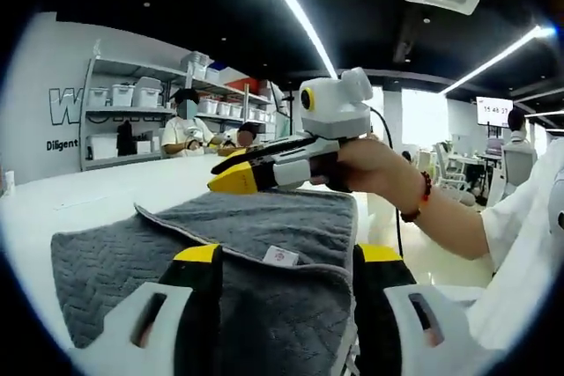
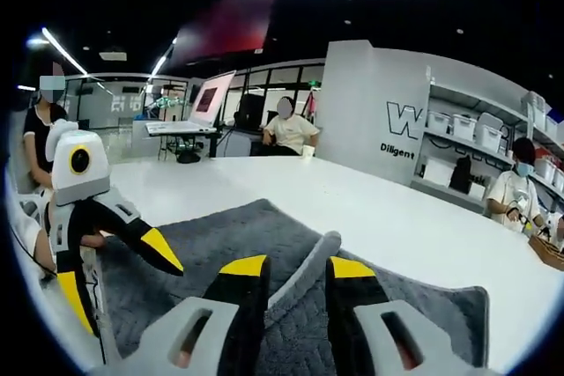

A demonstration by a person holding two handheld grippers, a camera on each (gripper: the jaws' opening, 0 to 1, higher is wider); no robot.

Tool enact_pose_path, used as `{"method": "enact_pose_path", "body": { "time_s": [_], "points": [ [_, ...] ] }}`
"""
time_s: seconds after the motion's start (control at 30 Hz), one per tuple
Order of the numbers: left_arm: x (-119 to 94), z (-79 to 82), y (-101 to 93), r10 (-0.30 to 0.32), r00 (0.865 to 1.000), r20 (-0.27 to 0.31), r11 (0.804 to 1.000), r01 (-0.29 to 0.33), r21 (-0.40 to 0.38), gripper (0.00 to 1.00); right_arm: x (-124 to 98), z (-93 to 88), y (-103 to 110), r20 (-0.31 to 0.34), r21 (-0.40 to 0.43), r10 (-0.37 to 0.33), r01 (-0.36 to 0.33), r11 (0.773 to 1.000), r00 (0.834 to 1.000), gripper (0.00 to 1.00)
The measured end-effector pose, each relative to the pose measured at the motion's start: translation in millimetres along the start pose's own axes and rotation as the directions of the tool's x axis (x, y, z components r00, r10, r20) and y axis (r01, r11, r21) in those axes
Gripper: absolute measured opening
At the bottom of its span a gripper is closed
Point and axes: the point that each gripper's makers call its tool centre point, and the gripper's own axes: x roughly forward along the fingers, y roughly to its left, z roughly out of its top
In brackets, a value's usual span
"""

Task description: Open the folded towel by lifting each exposed corner and separating the folded layers until the towel lies flat within the target outline without major curled edges

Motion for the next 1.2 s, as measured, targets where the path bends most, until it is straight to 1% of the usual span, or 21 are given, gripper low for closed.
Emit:
{"method": "enact_pose_path", "body": {
  "time_s": [0.1,0.17,0.27,0.4,0.43,0.53,0.7,0.9,1.0,1.1,1.2],
  "points": [
    [-2,-1.8,-2.0,0.01,1.0,-0.009,1.0,-0.01,0.008,0.58,4,0.0,-1,-0.003,0.002,0.003,-0.003,1.0,1.0,0.21],
    [-2,-1.3,-2.5,0.017,1.0,-0.005,1.0,-0.017,0.02,0.58,5,0.1,0,-0.004,0.005,0.002,-0.002,1.0,1.0,0.2],
    [-3,-4.7,-2.7,0.036,0.999,-0.021,0.999,-0.035,0.035,0.58,9,0.2,0,-0.007,0.007,0.007,-0.007,1.0,1.0,0.21],
    [-3,-7.2,-6.0,0.036,0.999,-0.032,0.998,-0.035,0.052,0.58,12,-0.8,-1,-0.011,0.01,0.007,-0.007,1.0,1.0,0.21],
    [-2,-8.8,-6.9,0.041,0.998,-0.036,0.998,-0.039,0.055,0.58,14,-2.7,0,-0.02,0.009,0.01,-0.01,1.0,1.0,0.21],
    [1,-11.5,-8.7,0.055,0.997,-0.052,0.995,-0.05,0.088,0.58,15,-2.6,-1,-0.022,0.011,0.01,-0.009,1.0,1.0,0.21],
    [6,-14.9,-15.6,0.046,0.997,-0.069,0.994,-0.039,0.106,0.58,15,-3.9,0,-0.024,0.014,0.01,-0.01,1.0,1.0,0.21],
    [12,-24.5,-19.3,0.055,0.992,-0.11,0.99,-0.039,0.138,0.59,16,-3.1,2,-0.024,0.011,0.013,-0.012,1.0,1.0,0.21],
    [14,-24.3,-21.1,0.052,0.993,-0.108,0.99,-0.037,0.135,0.59,19,-2.4,2,-0.028,0.014,0.012,-0.012,1.0,1.0,0.2],
    [16,-28.7,-21.2,0.061,0.99,-0.13,0.987,-0.04,0.155,0.59,21,-2.6,1,-0.034,0.01,0.019,-0.018,1.0,0.999,0.21],
    [17,-29.2,-21.3,0.061,0.99,-0.131,0.987,-0.04,0.157,0.59,22,-1.9,3,-0.036,0.014,0.028,-0.027,1.0,0.999,0.21]
  ]
}}
